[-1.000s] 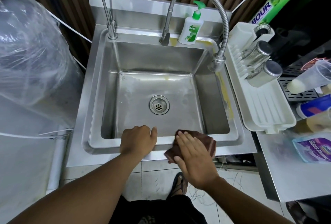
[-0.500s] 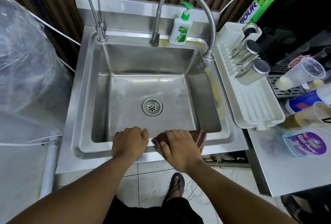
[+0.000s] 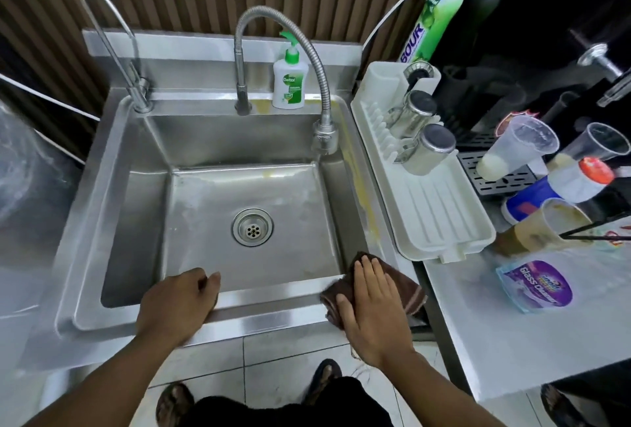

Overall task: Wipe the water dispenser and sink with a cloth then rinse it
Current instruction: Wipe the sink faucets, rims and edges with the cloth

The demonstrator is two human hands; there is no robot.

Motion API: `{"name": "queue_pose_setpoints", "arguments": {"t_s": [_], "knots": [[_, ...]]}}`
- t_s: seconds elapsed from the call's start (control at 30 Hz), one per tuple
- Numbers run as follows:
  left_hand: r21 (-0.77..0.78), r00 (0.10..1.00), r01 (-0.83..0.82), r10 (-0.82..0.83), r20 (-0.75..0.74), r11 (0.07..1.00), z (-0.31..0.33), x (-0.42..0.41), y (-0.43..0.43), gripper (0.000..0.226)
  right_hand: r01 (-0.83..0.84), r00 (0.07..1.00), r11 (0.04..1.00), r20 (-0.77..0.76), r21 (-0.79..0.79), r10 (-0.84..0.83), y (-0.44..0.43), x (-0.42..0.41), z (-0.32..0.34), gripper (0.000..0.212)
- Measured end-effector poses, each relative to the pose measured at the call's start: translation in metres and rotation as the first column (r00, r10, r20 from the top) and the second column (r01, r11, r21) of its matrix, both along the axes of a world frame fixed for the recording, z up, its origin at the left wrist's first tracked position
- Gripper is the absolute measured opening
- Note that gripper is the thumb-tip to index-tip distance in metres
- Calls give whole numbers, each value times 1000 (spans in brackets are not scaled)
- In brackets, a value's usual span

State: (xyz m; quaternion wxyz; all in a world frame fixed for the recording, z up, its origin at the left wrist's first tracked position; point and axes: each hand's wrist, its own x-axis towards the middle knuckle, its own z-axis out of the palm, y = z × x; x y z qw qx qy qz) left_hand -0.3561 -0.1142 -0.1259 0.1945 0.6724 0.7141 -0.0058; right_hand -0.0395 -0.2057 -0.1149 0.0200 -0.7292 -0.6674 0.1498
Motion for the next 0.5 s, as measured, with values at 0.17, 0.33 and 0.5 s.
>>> {"name": "queue_pose_setpoints", "arguments": {"t_s": [0.17,0.33,0.5], "knots": [[-19,988,-106,107,109,994,10,9,2,38,-62,998,994,3,-86,63,34,18,5,89],[32,844,-235,188,502,971,47,56,28,15,-81,996,991,14,-104,83,63,27,7,91],[29,650,-251,146,746,967,106,119,90,36,-92,995,995,25,-48,93,92,27,6,87]]}}
